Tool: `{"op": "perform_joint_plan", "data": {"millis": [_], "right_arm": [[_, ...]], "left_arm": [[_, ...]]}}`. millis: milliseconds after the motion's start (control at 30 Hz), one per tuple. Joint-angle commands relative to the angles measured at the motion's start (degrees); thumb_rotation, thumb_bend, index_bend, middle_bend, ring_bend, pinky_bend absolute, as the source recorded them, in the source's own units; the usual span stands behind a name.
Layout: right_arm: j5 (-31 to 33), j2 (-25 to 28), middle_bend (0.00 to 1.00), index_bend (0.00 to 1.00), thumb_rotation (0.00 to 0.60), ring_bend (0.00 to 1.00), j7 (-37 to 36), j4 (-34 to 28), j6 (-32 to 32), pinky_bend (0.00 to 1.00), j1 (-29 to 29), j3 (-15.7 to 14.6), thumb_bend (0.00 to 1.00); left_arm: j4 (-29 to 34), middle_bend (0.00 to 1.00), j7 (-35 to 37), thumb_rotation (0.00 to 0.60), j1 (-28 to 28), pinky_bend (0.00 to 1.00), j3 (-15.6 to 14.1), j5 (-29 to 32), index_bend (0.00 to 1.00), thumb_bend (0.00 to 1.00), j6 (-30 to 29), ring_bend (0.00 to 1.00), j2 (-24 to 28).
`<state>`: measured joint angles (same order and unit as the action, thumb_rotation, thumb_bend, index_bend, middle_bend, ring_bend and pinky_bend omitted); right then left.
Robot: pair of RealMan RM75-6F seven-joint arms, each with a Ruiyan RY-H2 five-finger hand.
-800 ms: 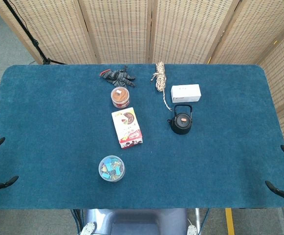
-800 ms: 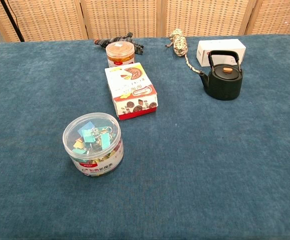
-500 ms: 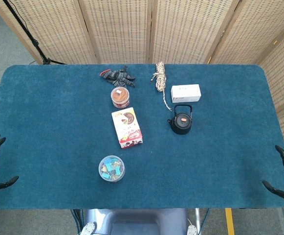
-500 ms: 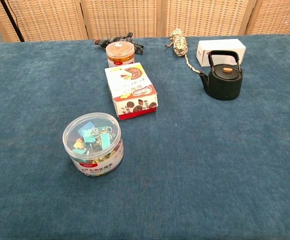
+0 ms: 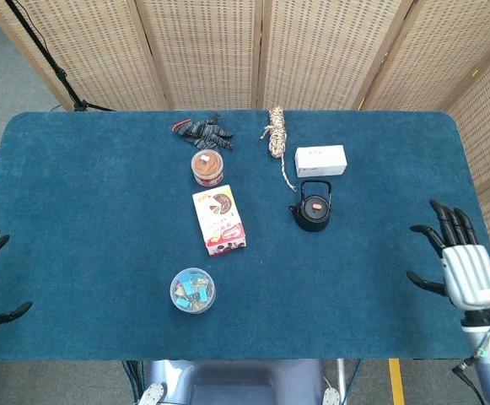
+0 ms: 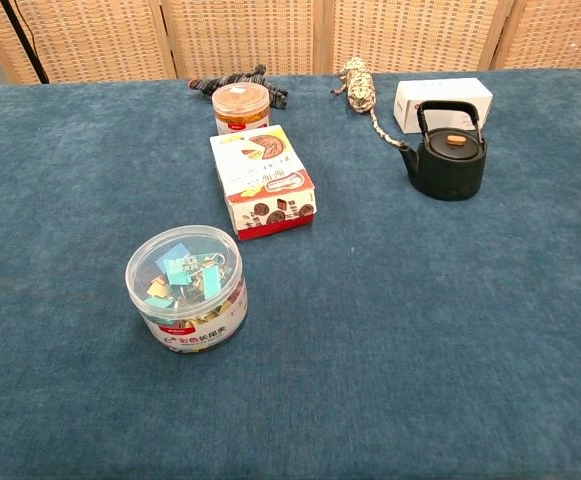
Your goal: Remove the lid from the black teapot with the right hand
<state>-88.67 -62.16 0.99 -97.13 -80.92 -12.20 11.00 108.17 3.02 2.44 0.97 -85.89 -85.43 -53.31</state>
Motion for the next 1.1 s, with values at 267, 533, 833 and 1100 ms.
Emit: {"op": "perform_joint_plan", "data": {"millis": [267,533,833,1100], "right_arm": [[17.26,-8.05,0.0,0.37,0.6,0.0,11.13,-3.66,16.56,0.0,-13.84,6.88,0.07],[32.89,-14.29,0.0,0.4,0.6,0.0,24.14,0.17,20.33,0.0,-21.73,9.5,0.13],[44.37,-18.83,0.0,0.39,0.6,0.0,29.31,4.31,21.06,0.0,-28.22,11.98,0.23],[48.16,-22.43,0.0,0.4,0.6,0.0,31.75,7.33,19.93,0.0,-31.99,11.69,0.33]], "left_arm": [[0.66,0.0,-1.86,0.6,1.05,0.0,0.63,1.99,0.0,0.06,1.83,0.0,-0.36],[0.7,0.0,-2.32,0.6,1.2,0.0,1.14,2.26,0.0,0.06,1.39,0.0,-0.55],[0.47,0.0,-1.72,0.6,1.21,0.0,1.23,2.64,0.0,0.06,1.52,0.0,-0.31],[0.47,0.0,-0.83,0.6,1.21,0.0,1.23,3.05,0.0,0.06,1.84,0.0,0.15]]}}
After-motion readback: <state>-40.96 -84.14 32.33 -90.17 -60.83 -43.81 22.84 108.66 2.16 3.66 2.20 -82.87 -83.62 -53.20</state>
